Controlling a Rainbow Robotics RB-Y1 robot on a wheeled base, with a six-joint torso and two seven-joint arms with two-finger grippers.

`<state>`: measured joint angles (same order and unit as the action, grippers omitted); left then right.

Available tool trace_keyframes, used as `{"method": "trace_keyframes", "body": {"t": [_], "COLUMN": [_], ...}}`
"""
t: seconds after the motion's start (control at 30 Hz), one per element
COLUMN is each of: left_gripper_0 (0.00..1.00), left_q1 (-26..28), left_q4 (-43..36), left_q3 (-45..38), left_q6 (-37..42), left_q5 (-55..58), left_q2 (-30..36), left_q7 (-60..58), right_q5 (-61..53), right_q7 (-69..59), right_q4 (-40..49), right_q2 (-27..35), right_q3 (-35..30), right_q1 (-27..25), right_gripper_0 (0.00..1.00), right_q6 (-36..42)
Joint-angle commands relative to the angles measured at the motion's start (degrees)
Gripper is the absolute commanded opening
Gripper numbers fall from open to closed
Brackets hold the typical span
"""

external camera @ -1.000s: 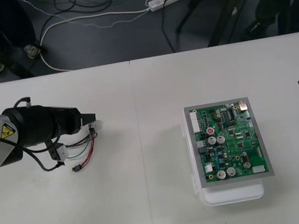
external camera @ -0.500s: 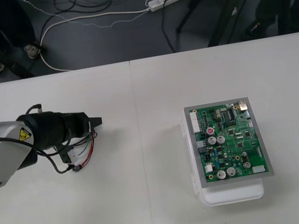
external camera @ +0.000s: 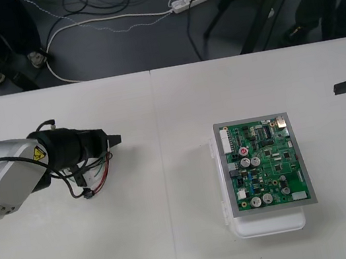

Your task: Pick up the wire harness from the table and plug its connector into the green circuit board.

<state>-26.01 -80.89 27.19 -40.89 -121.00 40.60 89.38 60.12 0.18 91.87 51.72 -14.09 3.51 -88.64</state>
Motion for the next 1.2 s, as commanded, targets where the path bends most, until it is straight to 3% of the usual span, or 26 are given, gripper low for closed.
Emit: {"method": "trace_keyframes", "body": {"t": [0.03,0.2,0.47,1.07,1.17,1.2], "left_gripper_0": [0.99,0.95,0.76,0.75,0.68,0.56], "left_q1": [-2.7,-3.5,-3.9,-4.5,-4.6,-4.6], "left_q4": [0.5,1.2,1.2,3.6,3.9,3.9], "left_q3": [0.6,1.8,2.4,2.4,2.4,2.5], "left_q6": [2.7,3.2,3.5,3.5,3.5,3.5], "left_q5": [-1.4,-1.8,-2.6,-4.2,-4.5,-4.5], "left_q2": [-1.1,-1.1,-1.6,-3.1,-3.4,-3.4], "left_q7": [6.0,5.9,5.7,5.6,5.6,5.6], "right_q5": [-2.2,-3.2,-1.7,0.9,0.8,0.9], "right_q7": [-2.6,-3.3,-4.8,-6.9,-6.8,-6.8], "right_q4": [0.7,0.8,3.7,9.7,9.7,9.7], "right_q2": [-4.3,-7.9,-15.6,-20.0,-20.7,-21.0], "right_q3": [-1.9,-2.0,-1.7,1.9,2.1,2.2], "right_q1": [0.5,0.5,0.7,1.0,1.3,1.3], "right_gripper_0": [1.0,1.0,1.0,1.0,1.0,1.0], "right_q6": [-0.5,-0.5,-0.4,-0.9,-1.4,-1.4]}}
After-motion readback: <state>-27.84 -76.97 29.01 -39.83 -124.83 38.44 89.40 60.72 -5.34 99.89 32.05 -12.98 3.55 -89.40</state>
